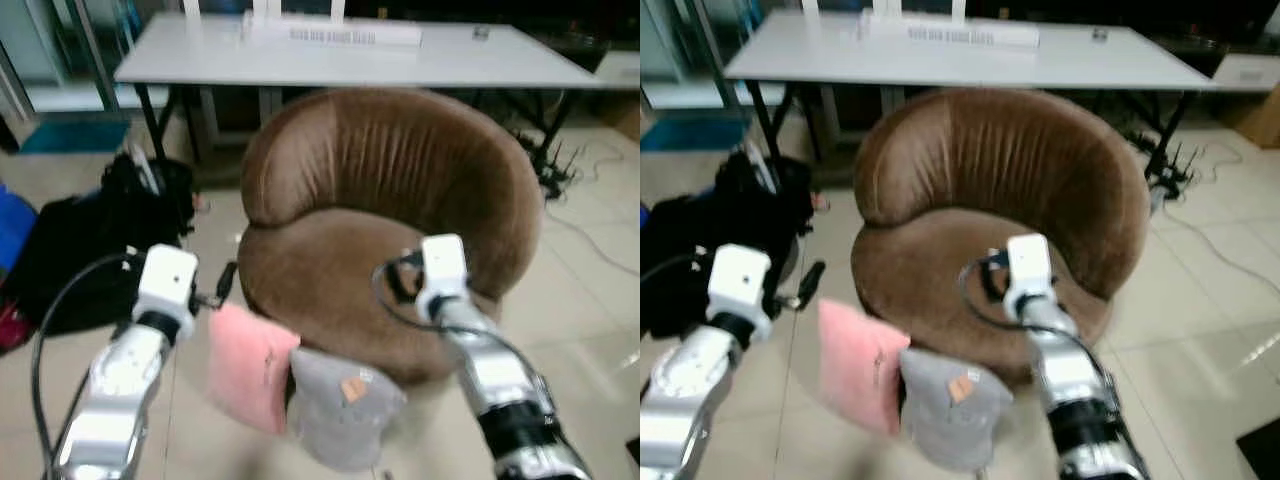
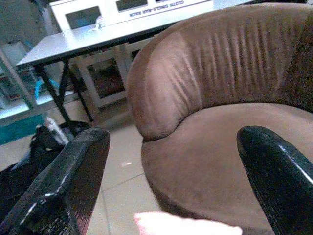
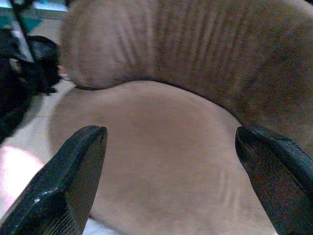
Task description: Move the pillow to the sofa from floor
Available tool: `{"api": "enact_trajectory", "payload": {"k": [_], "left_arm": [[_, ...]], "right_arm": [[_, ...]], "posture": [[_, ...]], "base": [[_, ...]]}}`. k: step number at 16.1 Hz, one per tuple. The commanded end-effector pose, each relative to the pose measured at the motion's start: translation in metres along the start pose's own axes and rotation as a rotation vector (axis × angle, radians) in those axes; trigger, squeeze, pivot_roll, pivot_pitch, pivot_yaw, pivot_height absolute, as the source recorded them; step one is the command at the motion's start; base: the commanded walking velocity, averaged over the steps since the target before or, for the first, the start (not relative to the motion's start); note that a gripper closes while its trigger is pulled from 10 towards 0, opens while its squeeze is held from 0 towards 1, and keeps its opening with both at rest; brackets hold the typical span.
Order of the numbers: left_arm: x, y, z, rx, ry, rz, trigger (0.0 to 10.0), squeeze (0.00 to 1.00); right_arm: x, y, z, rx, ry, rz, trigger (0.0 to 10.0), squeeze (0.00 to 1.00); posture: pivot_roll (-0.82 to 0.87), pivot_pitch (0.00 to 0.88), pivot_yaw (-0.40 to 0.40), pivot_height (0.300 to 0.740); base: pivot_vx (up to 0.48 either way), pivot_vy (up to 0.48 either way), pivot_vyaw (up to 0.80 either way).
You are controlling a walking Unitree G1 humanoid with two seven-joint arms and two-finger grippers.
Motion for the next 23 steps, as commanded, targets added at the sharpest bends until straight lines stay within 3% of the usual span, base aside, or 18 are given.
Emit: {"api": "enact_trajectory", "payload": {"k": [1, 3, 5, 8, 23], "left_arm": [[-0.0038, 0.0026, -0.0118, -0.005, -0.038, -0.009, 10.0, 0.0], [-0.0034, 0.0022, -0.0123, -0.006, -0.041, -0.007, 10.0, 0.0], [-0.0028, 0.0013, -0.013, -0.004, -0.045, -0.005, 10.0, 0.0], [-0.0018, -0.0017, -0.0149, -0.006, -0.046, 0.005, 10.0, 0.0], [-0.0028, -0.0043, -0.0157, -0.031, -0.057, 0.019, 10.0, 0.0]], "right_arm": [[0.0029, -0.0092, -0.0155, -0.008, -0.045, 0.029, 10.0, 0.0], [0.0033, -0.0168, -0.0175, -0.039, -0.059, 0.066, 10.0, 0.0], [0.0037, -0.0156, -0.0169, -0.011, -0.054, 0.055, 10.0, 0.0], [0.0047, -0.0148, -0.0176, -0.002, -0.059, 0.05, 10.0, 0.0], [0.0048, -0.0164, -0.0181, 0.006, -0.062, 0.066, 10.0, 0.0]], "posture": [[0.09, 0.0, -0.035, 0.74], [0.09, 0.0, -0.035, 0.74], [0.09, 0.0, -0.035, 0.74], [0.09, 0.0, -0.037, 0.74], [0.09, 0.0, -0.037, 0.74]], "base": [[0.405, 0.0, 0.0], [0.407, 0.0, -0.79], [0.405, 0.0, -0.78], [0.369, 0.0, 0.0], [0.0, 0.0, 0.0]]}}
Point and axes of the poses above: a point about 5 cm out from each wrist's last joint towards the gripper, its own x axis pointing back from the gripper into the wrist, its own y axis along the axis of the wrist's last joint, z = x × y, the point moved 6 cm from there along -x, pointing out of the wrist towards the gripper, and after that the axes turned 8 degrees about x, right-handed, at the moved point
